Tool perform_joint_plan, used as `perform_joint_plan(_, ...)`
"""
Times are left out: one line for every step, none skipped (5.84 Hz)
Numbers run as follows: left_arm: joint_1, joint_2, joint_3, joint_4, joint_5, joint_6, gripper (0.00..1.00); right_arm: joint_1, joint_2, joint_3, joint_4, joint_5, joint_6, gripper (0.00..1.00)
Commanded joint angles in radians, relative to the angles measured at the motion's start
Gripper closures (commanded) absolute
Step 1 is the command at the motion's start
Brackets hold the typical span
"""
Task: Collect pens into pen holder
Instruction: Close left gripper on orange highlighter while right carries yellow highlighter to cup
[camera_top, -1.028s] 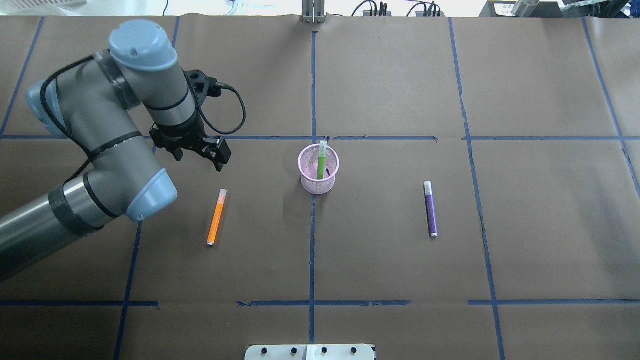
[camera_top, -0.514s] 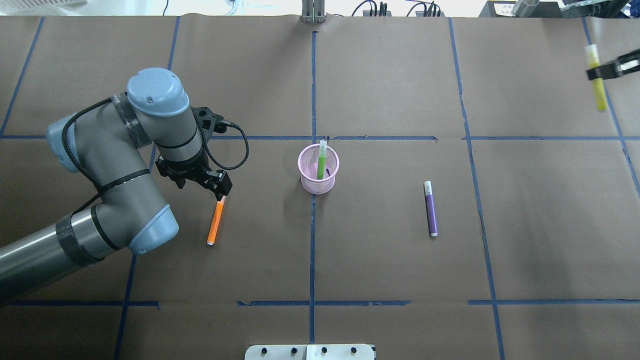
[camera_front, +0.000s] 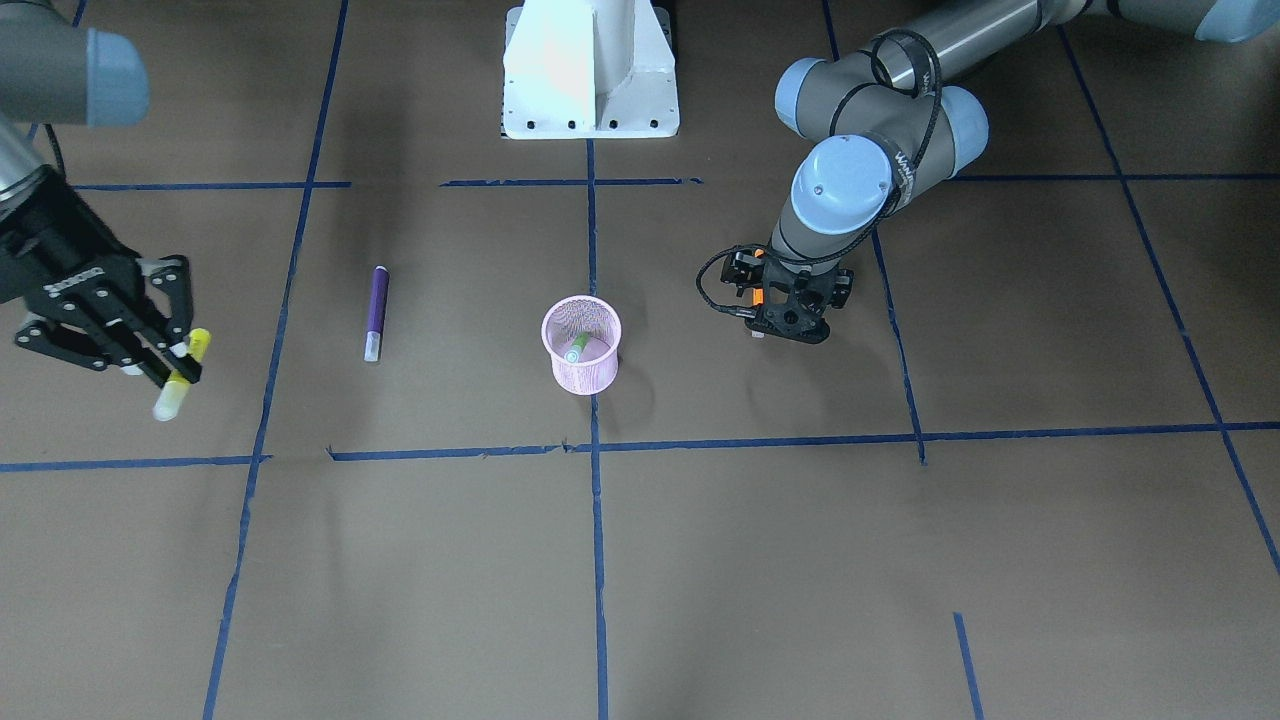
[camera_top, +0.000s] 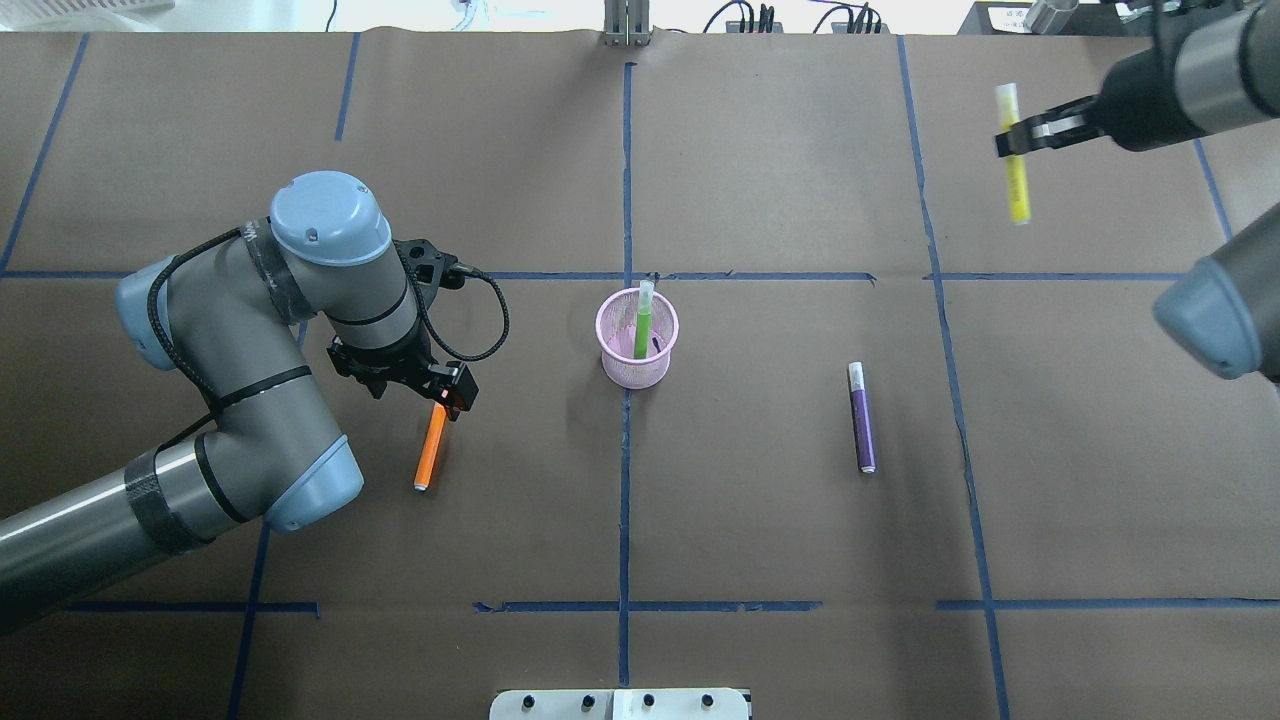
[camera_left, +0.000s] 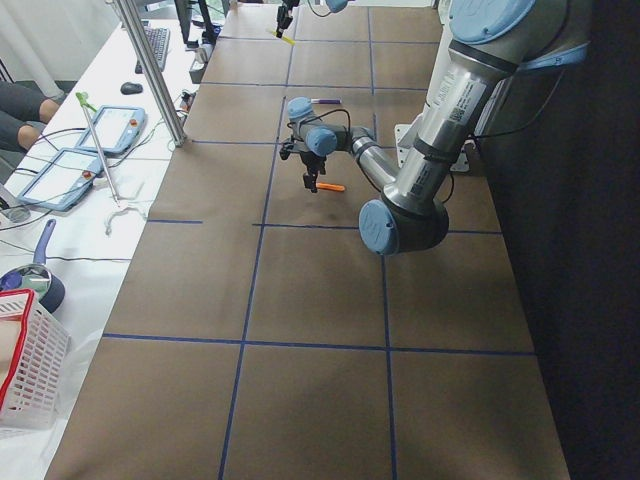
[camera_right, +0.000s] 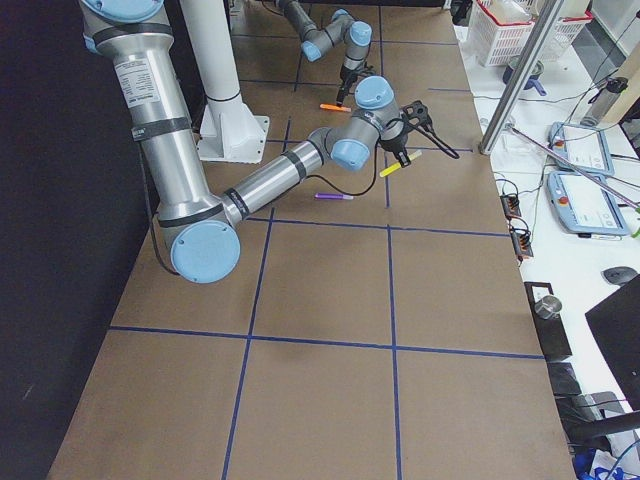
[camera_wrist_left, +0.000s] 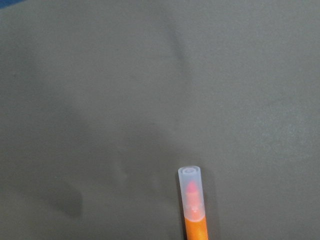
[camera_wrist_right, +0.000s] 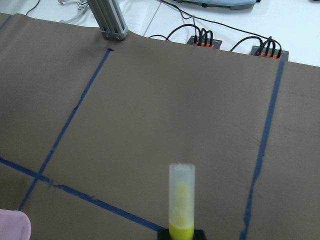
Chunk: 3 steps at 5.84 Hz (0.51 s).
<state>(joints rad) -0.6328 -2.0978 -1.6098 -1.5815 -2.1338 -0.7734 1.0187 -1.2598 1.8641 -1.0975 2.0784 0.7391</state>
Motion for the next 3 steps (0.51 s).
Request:
perform_joint_plan(0.008, -0.002, 0.05, -0.099, 0.0, -0.052, 0.0, -0.095, 0.075, 0.006, -0.002, -0.075, 0.128, 1.0)
perform_joint_plan(0.009, 0.001, 0.053, -0.106, 0.0, -0.043, 0.0, -0.138, 0.135, 0.015, -0.042, -0.104, 0.172, 1.0)
perform_joint_plan(0.01, 0.001, 0.053, -0.106, 0.0, -0.043, 0.0, -0.223, 0.201, 0.05, -0.118, -0.2, 0.198, 1.0)
